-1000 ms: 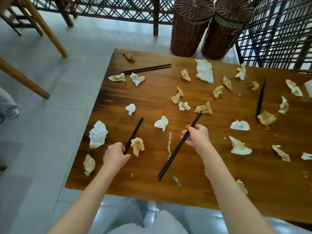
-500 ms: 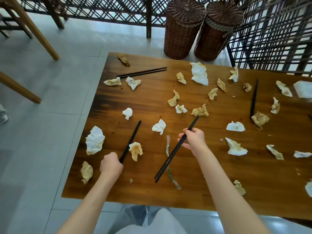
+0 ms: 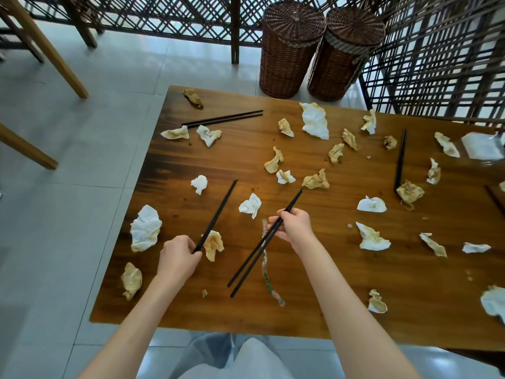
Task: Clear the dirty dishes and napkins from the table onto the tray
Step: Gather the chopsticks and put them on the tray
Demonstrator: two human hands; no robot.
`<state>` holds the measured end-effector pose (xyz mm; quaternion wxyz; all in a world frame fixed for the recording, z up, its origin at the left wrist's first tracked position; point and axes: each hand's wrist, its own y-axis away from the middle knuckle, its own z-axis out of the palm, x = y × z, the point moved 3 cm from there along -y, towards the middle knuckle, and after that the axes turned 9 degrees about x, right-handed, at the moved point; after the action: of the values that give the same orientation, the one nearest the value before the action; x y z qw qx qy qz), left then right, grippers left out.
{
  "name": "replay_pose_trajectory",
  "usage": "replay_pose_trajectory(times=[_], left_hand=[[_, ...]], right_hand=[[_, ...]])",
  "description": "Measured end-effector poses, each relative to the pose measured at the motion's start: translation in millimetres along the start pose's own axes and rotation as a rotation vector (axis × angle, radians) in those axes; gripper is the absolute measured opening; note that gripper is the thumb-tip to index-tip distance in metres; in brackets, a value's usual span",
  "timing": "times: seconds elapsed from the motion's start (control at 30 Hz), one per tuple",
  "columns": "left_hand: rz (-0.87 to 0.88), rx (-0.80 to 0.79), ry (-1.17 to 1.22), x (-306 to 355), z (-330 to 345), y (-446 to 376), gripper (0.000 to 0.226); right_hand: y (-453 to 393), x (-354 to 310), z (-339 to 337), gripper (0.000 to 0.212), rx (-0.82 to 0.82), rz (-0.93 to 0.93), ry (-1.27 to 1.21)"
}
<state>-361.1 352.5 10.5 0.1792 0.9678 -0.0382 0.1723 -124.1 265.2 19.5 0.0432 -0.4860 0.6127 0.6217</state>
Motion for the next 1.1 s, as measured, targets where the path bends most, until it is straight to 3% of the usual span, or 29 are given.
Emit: replay_pose_trajectory(times=[0.17,0.33,0.7,0.93,1.1], left_hand=[[0.255,-0.085,0.165,47,-4,15,0.02],[0.349,-0.141,0.189,73,-3,26,0.019],[0.311,-0.221,0.283,88,5,29,0.018],[0.299,-0.231,0.251,94,7,29,0.016],[0.286,-0.221,0.221,100,7,28,0.015]], right_hand=[[1,-7,2,0.013,-0.031,-0.041,-0.047],[4,-18,1,0.019,-0.068,-0.012,-0.177],[4,-30,-9,0.021,-0.159,0.066,-0.366],[2,-30,-12,0.025,-0.139,0.101,-0.356],[0,-32,-14,0.016,-0.16,0.083,-0.312]])
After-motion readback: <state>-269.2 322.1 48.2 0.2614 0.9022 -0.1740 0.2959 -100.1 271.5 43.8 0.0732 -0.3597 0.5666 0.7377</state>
